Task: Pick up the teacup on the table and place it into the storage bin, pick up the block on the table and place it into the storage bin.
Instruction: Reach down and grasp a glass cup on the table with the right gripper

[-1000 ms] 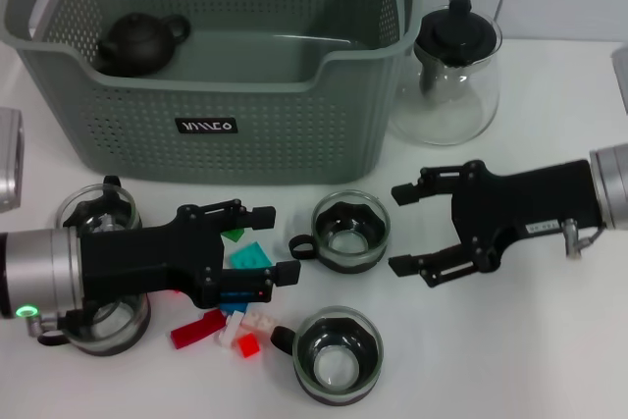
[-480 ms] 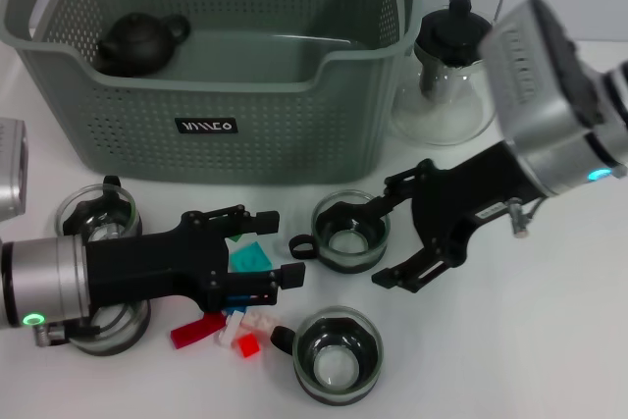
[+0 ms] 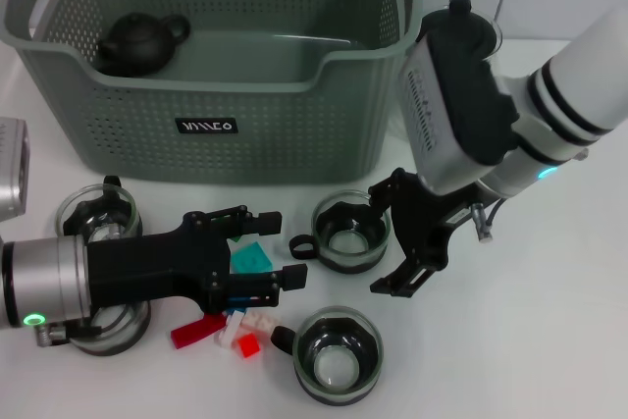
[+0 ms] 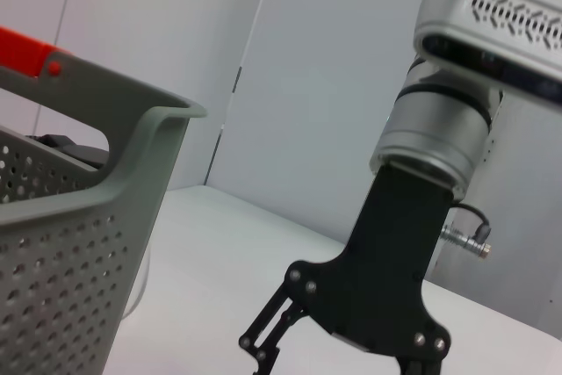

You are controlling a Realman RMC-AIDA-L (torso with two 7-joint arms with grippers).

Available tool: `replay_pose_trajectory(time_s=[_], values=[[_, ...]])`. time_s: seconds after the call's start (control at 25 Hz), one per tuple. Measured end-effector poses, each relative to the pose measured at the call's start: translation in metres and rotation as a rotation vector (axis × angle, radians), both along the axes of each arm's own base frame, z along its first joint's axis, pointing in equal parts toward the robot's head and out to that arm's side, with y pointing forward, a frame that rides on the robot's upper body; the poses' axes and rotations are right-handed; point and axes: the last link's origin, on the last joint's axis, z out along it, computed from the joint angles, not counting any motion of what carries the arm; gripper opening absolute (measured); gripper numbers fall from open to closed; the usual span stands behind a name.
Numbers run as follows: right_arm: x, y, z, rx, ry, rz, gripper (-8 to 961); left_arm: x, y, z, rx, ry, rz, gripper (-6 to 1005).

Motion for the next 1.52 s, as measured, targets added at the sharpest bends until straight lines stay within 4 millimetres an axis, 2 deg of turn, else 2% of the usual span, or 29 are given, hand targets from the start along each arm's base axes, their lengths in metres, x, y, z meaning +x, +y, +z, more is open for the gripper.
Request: replay_pose_trajectory(time_s=[0.56,0.96,1.16,1.52], values=[[0.002,-0.005,-0.034,0.05,-0.108,0.125,829,0.0,-0.001,-0.001,-0.002,-0.005,0.003,828],[0.001,-0.01,-0.04,0.051,-0.091,0.087,816,-0.001,-0.001,-0.001,0.003,0.0,0.004,828],[0.002,-0.011,-0.04,0.052,-0.093,0.064,589,-0.002,-0.002,-0.001,0.003,0.0,0.004,828],[0.004,-0.011,-0.035,0.049,-0.093,0.017,259,-0.003,-0.004,-0.001,0.001,-0.002,0.01,828]])
